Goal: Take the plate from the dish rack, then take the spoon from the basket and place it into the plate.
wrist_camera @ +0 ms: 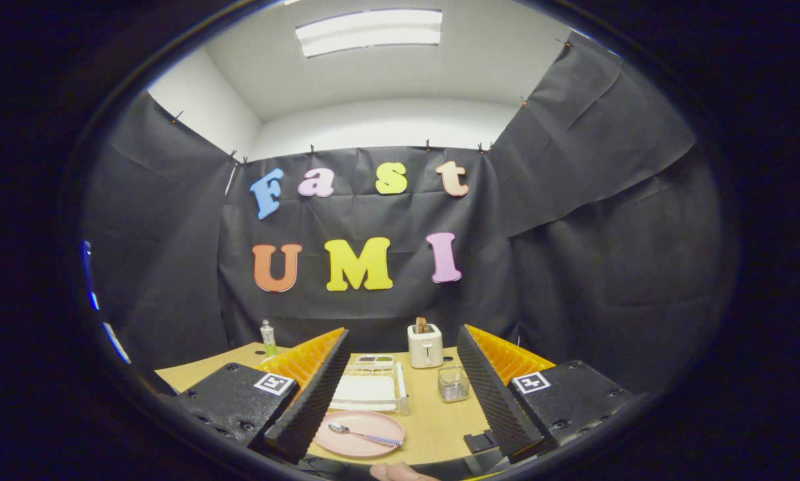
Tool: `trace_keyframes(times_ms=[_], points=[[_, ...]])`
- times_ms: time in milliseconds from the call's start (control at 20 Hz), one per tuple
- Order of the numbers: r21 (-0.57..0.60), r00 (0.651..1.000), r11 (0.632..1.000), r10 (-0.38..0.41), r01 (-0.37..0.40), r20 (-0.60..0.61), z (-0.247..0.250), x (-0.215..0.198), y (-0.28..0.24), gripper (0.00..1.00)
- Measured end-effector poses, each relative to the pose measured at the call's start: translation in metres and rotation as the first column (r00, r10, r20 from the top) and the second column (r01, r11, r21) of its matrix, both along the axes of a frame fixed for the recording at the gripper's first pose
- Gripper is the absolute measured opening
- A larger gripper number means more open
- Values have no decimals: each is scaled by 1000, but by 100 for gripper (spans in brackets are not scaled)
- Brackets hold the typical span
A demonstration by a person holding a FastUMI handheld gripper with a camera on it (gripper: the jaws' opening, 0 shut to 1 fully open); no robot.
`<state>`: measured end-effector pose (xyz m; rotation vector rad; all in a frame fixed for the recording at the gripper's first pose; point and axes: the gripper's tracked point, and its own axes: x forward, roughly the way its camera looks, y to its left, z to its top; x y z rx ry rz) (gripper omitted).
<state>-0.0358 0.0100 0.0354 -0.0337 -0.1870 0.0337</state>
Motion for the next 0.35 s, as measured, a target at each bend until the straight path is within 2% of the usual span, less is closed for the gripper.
trace_keyframes(times_ms=[350], points=[[17, 1000, 1000, -10, 11, -15, -3, 6, -1, 100]])
